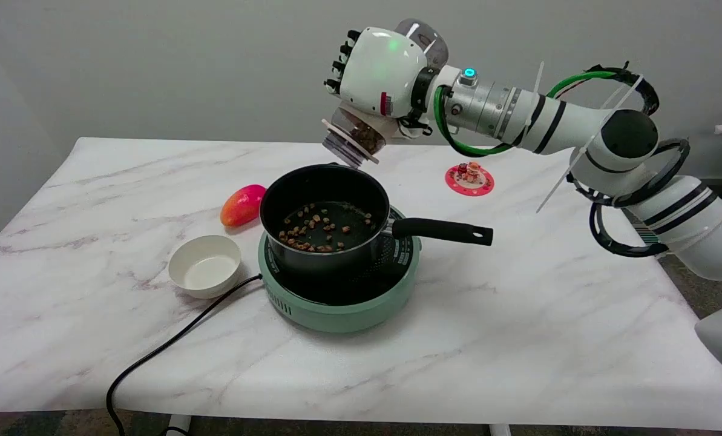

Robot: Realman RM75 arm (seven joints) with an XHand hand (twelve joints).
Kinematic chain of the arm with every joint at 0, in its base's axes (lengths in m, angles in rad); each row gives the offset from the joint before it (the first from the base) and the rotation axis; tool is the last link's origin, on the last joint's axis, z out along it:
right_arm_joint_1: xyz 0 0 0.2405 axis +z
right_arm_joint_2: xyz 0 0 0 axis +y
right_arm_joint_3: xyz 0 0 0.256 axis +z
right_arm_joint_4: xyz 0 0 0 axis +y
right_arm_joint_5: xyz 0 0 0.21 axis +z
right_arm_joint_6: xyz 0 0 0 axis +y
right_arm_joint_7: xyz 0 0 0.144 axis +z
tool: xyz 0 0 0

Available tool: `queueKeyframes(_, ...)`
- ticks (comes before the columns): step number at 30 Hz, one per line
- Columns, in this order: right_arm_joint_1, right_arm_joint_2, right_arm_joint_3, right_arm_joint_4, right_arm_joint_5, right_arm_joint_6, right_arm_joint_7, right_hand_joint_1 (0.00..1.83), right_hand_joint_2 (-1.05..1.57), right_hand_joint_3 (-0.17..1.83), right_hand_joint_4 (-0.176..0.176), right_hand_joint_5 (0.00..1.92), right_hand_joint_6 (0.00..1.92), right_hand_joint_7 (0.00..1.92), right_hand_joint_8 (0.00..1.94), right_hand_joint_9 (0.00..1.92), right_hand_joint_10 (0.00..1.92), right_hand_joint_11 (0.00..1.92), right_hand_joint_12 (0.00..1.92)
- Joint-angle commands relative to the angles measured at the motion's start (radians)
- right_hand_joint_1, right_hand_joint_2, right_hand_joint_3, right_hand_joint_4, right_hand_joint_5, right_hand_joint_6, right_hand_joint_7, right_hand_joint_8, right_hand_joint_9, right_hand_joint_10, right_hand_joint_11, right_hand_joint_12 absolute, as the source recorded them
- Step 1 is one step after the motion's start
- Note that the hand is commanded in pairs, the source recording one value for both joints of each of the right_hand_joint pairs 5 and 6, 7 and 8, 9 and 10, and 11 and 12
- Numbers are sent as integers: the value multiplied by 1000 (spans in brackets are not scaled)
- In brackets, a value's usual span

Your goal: Place the bottle onto the table.

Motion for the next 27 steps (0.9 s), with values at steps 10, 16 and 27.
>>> queueKeyframes(10,-252,-42,43,25,527,-332,7,1425,1264,563,0,1920,1920,1920,1920,1323,1323,1206,1206)
queueKeyframes(16,-347,-43,139,33,689,-392,6,1437,1253,569,0,1920,1920,1920,1920,1328,1328,1208,1208)
queueKeyframes(27,-552,-51,554,39,946,-393,11,1436,1270,549,0,1920,1920,1920,1920,1338,1338,1214,1214)
